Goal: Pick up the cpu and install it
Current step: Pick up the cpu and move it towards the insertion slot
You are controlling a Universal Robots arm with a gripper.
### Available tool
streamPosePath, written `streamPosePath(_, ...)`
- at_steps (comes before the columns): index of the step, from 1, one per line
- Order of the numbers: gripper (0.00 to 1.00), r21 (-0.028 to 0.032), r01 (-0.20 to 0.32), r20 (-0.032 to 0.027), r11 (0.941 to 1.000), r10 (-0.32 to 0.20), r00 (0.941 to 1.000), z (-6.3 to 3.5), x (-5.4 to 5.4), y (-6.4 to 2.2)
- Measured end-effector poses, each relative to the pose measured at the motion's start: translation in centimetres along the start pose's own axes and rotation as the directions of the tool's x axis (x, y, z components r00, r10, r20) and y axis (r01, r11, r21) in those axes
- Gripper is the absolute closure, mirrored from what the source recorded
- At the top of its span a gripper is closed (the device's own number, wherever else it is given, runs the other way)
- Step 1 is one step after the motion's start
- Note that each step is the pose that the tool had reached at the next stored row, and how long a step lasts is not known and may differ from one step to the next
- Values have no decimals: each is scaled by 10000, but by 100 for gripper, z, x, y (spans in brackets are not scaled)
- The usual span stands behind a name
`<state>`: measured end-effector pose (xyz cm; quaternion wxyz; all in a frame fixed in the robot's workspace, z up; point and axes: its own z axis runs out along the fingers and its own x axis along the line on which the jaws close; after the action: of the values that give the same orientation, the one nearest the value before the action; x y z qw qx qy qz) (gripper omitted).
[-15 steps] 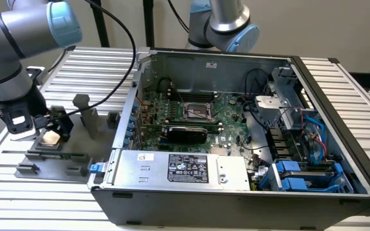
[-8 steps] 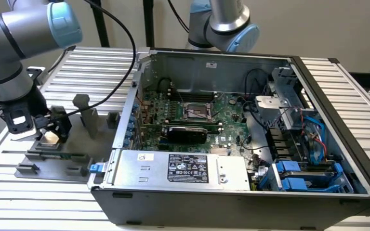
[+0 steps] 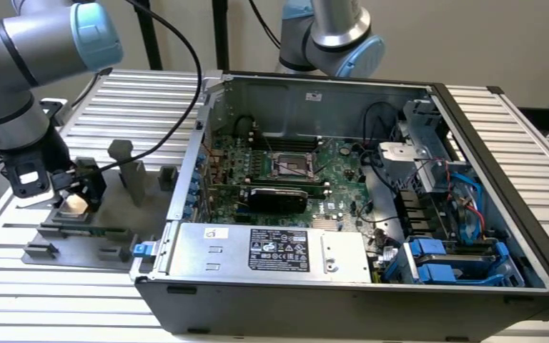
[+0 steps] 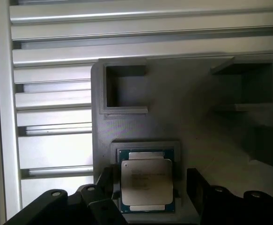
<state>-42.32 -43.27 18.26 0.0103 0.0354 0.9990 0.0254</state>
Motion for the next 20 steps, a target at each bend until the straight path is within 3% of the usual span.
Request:
streamPosePath(7, 27, 7, -4, -80, 10000, 4, 10000, -7, 0, 0)
streamPosePath(12, 27, 7, -4, -94, 10000, 4, 10000, -8, 0, 0)
streamPosePath(14, 29, 12, -5, -93, 10000, 5, 10000, -8, 0, 0)
streamPosePath(16, 42, 17, -3, -94, 10000, 3, 10000, -9, -1, 0)
streamPosePath(20, 44, 27, -4, -93, 10000, 5, 10000, -12, 0, 1)
